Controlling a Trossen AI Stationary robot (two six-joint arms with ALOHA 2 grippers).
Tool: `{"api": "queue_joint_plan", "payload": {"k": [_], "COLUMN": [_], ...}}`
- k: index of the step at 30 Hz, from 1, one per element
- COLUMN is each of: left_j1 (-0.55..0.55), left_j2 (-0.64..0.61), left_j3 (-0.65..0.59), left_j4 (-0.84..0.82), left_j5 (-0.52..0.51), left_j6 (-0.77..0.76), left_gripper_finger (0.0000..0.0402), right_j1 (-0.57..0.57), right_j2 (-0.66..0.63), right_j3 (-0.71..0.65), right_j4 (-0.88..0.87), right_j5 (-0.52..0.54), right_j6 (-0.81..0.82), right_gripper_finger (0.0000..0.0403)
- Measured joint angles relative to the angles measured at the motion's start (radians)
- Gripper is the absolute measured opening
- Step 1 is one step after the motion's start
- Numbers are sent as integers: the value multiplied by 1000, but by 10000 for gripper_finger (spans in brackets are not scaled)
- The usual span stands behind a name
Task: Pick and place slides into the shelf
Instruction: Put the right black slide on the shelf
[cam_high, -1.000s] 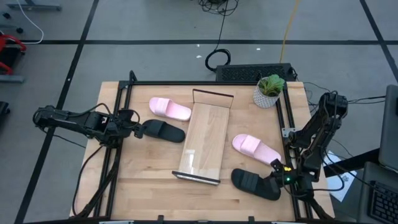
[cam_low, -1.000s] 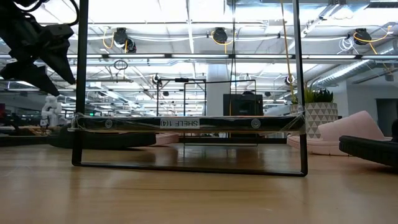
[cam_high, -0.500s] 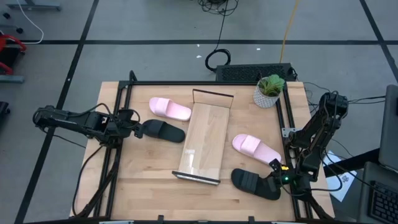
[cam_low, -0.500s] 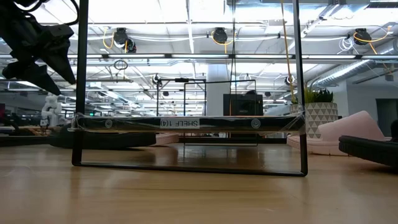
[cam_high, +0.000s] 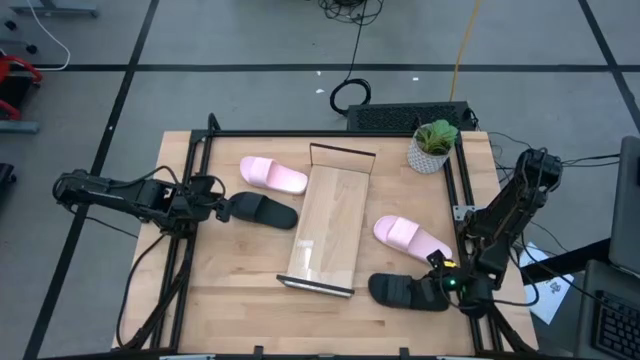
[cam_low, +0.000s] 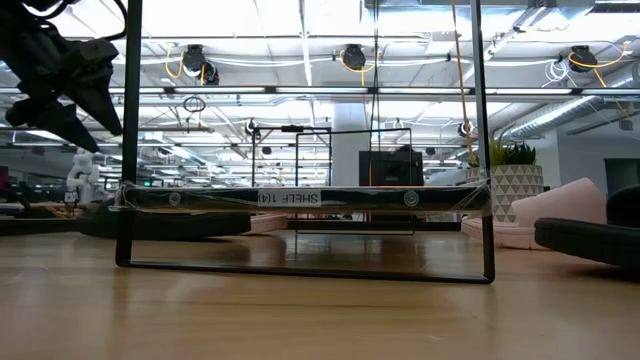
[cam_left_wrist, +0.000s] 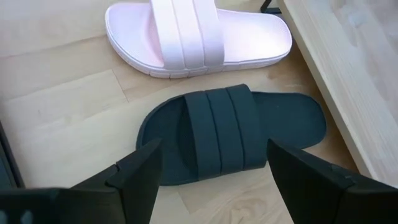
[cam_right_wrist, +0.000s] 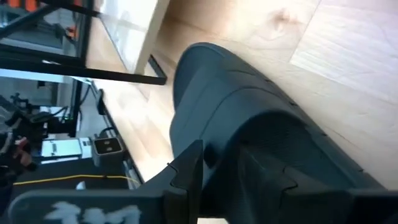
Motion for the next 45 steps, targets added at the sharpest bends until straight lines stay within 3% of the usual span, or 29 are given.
{"api": "queue_joint_plan", "payload": {"k": [16, 32, 38, 45], "left_j1": [0, 0, 0, 0], "left_j2": [0, 0, 0, 0], "left_j3": [0, 0, 0, 0], "left_j4": [0, 0, 0, 0], "left_j5": [-9, -27, -34, -34], "left_j6": [22, 52, 52, 52], "left_gripper_finger": [282, 282, 282, 282], "right_j1": [-29, -20, -22, -22], "right_j2": [13, 13, 13, 13], "right_j3": [0, 0, 0, 0], "right_j4": [-13, 45, 45, 45], "right_j5": [-120, 20, 20, 20], "right_j6": [23, -3, -2, -3], "right_gripper_finger": [91, 91, 89, 57]}}
